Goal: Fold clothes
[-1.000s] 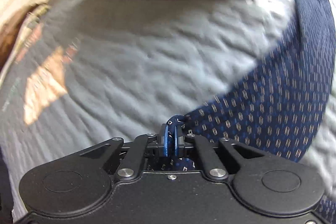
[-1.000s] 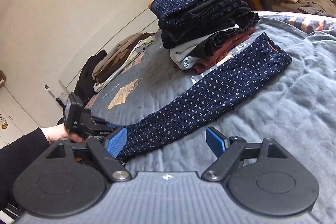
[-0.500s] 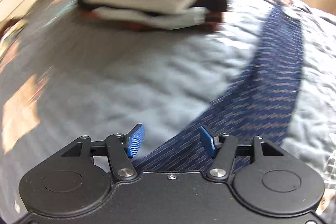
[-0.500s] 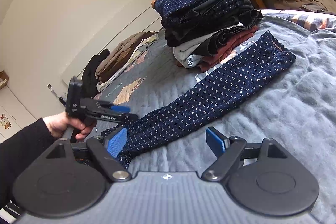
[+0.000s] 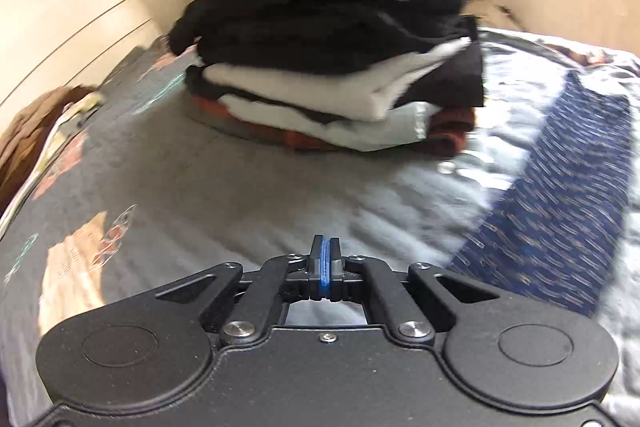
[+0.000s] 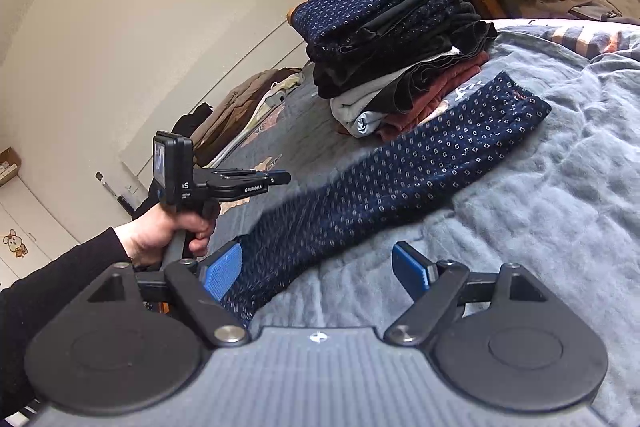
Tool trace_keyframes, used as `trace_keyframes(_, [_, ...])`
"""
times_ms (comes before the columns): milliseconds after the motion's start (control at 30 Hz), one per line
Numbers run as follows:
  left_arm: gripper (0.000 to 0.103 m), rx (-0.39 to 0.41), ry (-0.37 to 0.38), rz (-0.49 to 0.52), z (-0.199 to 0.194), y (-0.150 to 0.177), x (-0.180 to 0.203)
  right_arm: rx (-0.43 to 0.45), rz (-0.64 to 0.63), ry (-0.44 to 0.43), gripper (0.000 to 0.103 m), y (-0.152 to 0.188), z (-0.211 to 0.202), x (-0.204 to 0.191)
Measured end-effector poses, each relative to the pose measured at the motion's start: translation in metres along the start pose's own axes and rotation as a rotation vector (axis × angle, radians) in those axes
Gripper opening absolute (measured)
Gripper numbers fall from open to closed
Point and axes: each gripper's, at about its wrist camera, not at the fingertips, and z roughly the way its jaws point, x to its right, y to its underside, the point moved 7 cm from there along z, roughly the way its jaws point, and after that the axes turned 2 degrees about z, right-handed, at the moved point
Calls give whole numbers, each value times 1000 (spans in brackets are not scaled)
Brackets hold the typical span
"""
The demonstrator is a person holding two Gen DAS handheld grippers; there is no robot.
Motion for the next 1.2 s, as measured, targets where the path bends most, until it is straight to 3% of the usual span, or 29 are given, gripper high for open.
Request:
trace_keyframes(67, [3, -35, 72, 13, -3, 2, 9, 1, 0, -2, 82, 0, -1, 0])
trace_keyframes(133, [19, -40, 116, 30, -11, 2, 19, 2, 3, -3, 82, 0, -1, 1])
trace_keyframes(200, [68, -22, 212, 6, -23, 3, 37, 5, 8, -2, 82, -1, -2, 2])
trace_keyframes(233, [73, -1, 240, 22, -26, 1, 52, 6, 13, -3, 82, -1, -1, 2])
trace_keyframes(433, [70, 45, 284, 112, -13, -9, 131, 17, 8, -15, 82, -3, -5, -2])
trace_keyframes(567, [67, 138, 306, 89, -23, -20, 156, 67, -7, 72, 82, -15, -21, 10])
trace_keyframes(667, [59, 193, 338, 146, -33, -32, 189, 106, -18, 140, 82, -24, -33, 19])
trace_keyframes(733, [52, 233, 336, 159, -32, -44, 214, 157, -27, 237, 82, -33, -49, 28])
trace_keyframes(800, [42, 260, 299, 158, -25, -57, 238, 232, 24, 282, 82, -44, -70, 40])
trace_keyframes(900, [41, 284, 217, 213, -8, -71, 275, 367, 134, 311, 82, -58, -107, 60])
trace_keyframes(1000, [42, 281, 59, 342, 16, -74, 307, 467, 201, 330, 82, -65, -130, 76])
trace_keyframes(1067, [42, 263, 42, 358, 26, -75, 313, 478, 235, 312, 82, -66, -131, 84])
trace_keyframes(1133, [29, 245, 32, 369, 35, -76, 318, 469, 247, 294, 82, -66, -128, 87])
trace_keyframes(1167, [12, 236, 27, 374, 40, -76, 320, 463, 247, 284, 82, -66, -125, 87])
trace_keyframes(1200, [4, 223, 49, 337, 40, -79, 319, 465, 250, 281, 82, -66, -126, 87])
